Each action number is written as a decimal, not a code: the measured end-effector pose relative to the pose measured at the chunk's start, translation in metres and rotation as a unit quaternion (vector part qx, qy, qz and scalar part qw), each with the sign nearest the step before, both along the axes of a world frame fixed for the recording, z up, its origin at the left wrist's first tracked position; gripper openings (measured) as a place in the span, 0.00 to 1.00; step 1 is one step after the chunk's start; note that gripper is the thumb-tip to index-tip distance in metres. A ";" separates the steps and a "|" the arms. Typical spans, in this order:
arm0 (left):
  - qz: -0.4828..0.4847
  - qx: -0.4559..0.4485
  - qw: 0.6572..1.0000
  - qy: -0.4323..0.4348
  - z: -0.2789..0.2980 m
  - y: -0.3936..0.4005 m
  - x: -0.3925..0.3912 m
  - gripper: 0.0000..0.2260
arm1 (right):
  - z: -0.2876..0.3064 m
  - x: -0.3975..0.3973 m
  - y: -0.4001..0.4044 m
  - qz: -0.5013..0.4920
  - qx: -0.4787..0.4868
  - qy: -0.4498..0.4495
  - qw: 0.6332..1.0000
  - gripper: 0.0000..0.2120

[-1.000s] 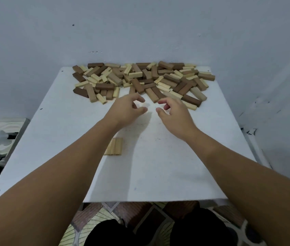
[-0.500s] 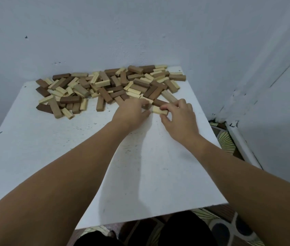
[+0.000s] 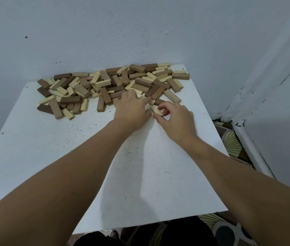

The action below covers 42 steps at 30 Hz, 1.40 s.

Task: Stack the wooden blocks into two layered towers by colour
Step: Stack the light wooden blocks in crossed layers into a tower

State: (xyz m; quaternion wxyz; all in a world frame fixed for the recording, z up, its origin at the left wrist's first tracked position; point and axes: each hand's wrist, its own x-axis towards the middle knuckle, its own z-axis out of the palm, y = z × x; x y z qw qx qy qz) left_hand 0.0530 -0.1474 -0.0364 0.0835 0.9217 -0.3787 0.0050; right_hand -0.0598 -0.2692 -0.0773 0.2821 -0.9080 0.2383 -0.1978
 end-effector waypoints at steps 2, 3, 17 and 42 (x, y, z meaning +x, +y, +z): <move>0.000 -0.005 1.000 -0.020 -0.004 -0.002 -0.003 0.18 | 0.000 -0.001 -0.001 0.002 -0.001 -0.005 1.000 0.11; 0.000 -0.023 0.999 -0.027 -0.006 0.000 -0.002 0.17 | 0.000 -0.002 -0.001 0.002 0.001 -0.007 1.000 0.11; -0.071 -0.065 0.994 -0.048 -0.011 0.034 -0.007 0.15 | 0.000 -0.003 0.001 -0.003 0.007 -0.025 1.000 0.10; -0.042 -0.281 0.953 0.109 -0.030 0.049 -0.031 0.09 | 0.001 -0.009 0.003 0.052 0.028 -0.007 0.998 0.13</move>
